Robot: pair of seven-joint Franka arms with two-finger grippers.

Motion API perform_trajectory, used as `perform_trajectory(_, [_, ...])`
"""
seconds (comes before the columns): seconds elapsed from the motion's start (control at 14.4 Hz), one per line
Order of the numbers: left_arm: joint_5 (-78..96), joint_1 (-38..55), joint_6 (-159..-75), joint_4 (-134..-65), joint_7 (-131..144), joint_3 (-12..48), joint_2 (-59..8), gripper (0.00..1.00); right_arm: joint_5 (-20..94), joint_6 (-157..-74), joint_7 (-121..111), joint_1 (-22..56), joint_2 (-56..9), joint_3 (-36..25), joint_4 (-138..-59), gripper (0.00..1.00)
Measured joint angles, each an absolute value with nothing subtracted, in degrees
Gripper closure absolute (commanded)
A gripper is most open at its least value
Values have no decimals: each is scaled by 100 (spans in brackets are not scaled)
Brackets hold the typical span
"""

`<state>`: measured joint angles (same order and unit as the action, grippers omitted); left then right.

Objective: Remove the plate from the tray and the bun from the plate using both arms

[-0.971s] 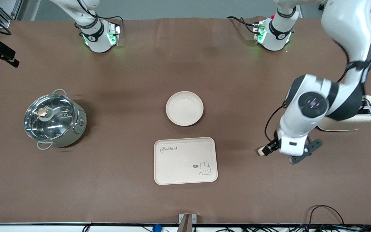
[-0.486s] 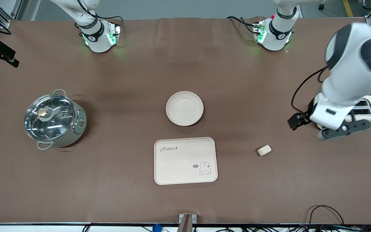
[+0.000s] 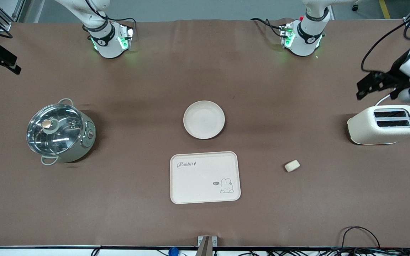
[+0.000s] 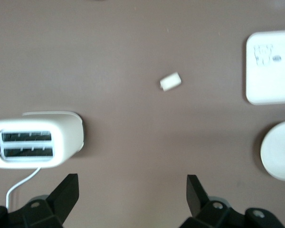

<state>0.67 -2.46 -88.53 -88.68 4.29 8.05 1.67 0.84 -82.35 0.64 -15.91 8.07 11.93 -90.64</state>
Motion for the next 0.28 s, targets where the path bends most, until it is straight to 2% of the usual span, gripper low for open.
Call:
perform_trajectory(0.14, [115, 16, -8546, -8996, 359, 528, 447, 0, 84, -8235, 64, -1591, 806, 1195, -9064, 0])
perform_trajectory(0.28, [115, 108, -8448, -9051, 356, 514, 590, 0, 84, -8234, 64, -1591, 806, 1197, -9064, 0])
